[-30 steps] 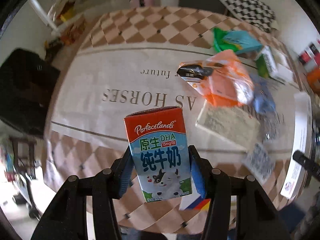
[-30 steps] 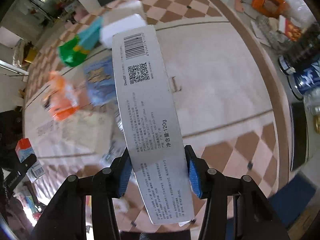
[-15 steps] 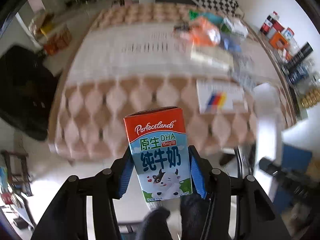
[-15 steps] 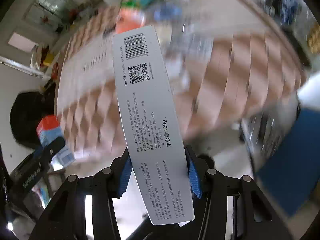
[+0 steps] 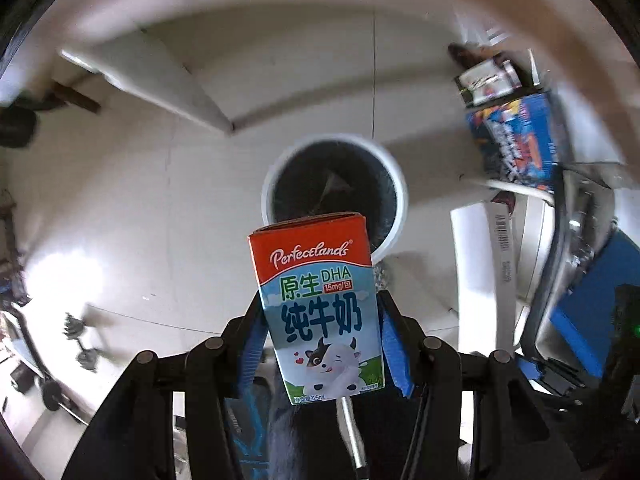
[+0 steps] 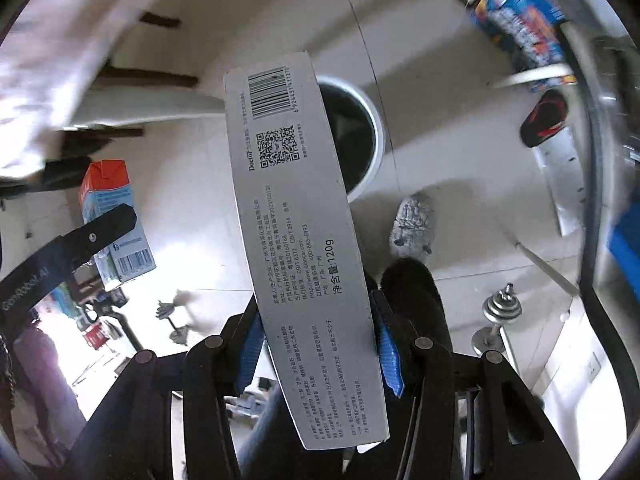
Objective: Collect trash
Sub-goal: 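Carry both items to the white bin and release them inside, then move both tools back toward the table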
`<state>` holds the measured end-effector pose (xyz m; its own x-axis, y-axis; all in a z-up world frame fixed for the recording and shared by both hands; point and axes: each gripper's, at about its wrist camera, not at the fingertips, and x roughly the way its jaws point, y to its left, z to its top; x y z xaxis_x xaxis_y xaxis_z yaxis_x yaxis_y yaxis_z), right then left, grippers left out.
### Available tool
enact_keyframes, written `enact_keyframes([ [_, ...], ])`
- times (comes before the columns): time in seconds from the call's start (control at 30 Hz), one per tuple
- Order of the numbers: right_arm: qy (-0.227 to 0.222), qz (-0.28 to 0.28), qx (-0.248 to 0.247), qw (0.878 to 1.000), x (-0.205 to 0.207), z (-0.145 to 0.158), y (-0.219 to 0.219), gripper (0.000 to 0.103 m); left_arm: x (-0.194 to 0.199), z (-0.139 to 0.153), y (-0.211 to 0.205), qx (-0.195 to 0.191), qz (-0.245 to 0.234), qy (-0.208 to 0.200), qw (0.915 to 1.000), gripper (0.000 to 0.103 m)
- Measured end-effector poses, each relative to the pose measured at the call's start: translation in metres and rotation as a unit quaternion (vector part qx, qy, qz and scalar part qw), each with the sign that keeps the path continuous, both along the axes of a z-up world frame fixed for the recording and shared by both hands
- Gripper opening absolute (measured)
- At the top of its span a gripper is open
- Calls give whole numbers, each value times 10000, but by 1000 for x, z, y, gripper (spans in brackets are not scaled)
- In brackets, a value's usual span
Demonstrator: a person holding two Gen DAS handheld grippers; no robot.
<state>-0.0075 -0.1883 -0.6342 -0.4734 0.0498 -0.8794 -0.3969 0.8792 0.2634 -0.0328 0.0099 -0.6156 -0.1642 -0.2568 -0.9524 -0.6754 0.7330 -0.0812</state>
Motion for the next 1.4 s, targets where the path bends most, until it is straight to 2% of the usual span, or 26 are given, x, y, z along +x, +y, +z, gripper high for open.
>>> enact_keyframes([
  [0.13,220,6,-202,9996,17,-84,14,52,13,-82,7,-401,145,90,9990,50],
  [0.17,230,-20,-215,9995,19,-96,17,52,18,-101,8,-497,155,78,9986,51],
  [0.33,354,135,-290,9989,29,-153,35,52,31,-137,8,-660,115,128,9977,52],
  [0.43,393,217,-312,9985,34,-174,42,54,26,-143,13,-533,177,74,9984,82],
  [0.47,372,249,-298,9986,36,-177,43,60,25,-140,15,-521,213,62,9984,85],
  [0.5,305,282,-297,9987,37,-177,46,77,20,-139,17,-493,220,62,9985,86],
  [0.53,243,321,-299,9987,37,-176,47,86,17,-135,17,-427,199,91,9988,92],
  [0.57,130,371,-307,9988,37,-174,48,99,14,-130,17,-301,157,120,9993,96],
  [0.6,43,403,-327,9986,38,-173,48,102,9,-126,20,-163,114,114,9997,96],
  [0.73,-401,586,-518,9961,32,-153,50,102,-6,-99,22,473,-48,243,9986,97],
  [0.9,-706,629,-586,9938,25,-121,47,102,-24,-63,19,912,-118,224,9955,97],
  [1.17,-1075,604,-426,9915,17,-57,38,102,-39,-7,8,1149,-259,65,9930,97],
  [1.4,-1413,656,-305,9873,15,24,34,102,-49,52,-3,1172,-329,-138,9925,97],
])
